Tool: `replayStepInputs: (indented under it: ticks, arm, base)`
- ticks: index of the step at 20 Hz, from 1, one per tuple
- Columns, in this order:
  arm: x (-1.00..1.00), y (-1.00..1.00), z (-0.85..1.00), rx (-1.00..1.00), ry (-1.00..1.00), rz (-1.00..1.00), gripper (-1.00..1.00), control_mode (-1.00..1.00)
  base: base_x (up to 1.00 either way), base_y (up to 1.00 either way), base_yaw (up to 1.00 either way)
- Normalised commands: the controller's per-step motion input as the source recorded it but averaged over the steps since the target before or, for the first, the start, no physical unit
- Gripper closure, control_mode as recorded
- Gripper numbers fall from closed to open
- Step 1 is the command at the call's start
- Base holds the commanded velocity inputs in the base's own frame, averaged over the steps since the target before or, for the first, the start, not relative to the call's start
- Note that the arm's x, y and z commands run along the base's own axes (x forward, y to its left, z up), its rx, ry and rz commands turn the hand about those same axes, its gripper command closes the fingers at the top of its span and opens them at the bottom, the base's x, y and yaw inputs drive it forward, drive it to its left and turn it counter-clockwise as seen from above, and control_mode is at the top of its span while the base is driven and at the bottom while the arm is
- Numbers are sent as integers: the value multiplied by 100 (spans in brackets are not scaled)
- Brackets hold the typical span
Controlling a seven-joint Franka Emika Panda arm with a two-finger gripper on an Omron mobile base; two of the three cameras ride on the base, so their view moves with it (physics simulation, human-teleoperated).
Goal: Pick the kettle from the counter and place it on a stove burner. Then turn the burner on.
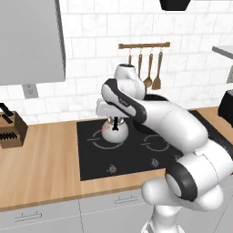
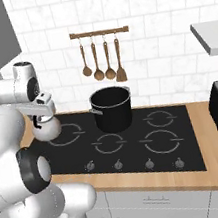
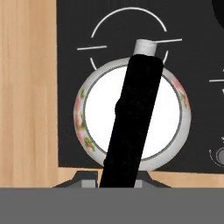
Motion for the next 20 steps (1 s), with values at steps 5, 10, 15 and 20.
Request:
replayStepInputs:
  ticks: [5, 10, 15, 20]
  arm:
    - [59, 0, -20, -3, 7, 3, 100, -100]
    - [42, 0, -54, -6, 14, 2, 100, -100]
    - [20, 0, -38, 0, 3, 0, 100, -100]
    - [34, 0, -15, 0, -1, 0, 100, -100]
  base:
    - [0, 0, 0]
    - [0, 0, 0]
    - [0, 0, 0]
    - [0, 0, 0]
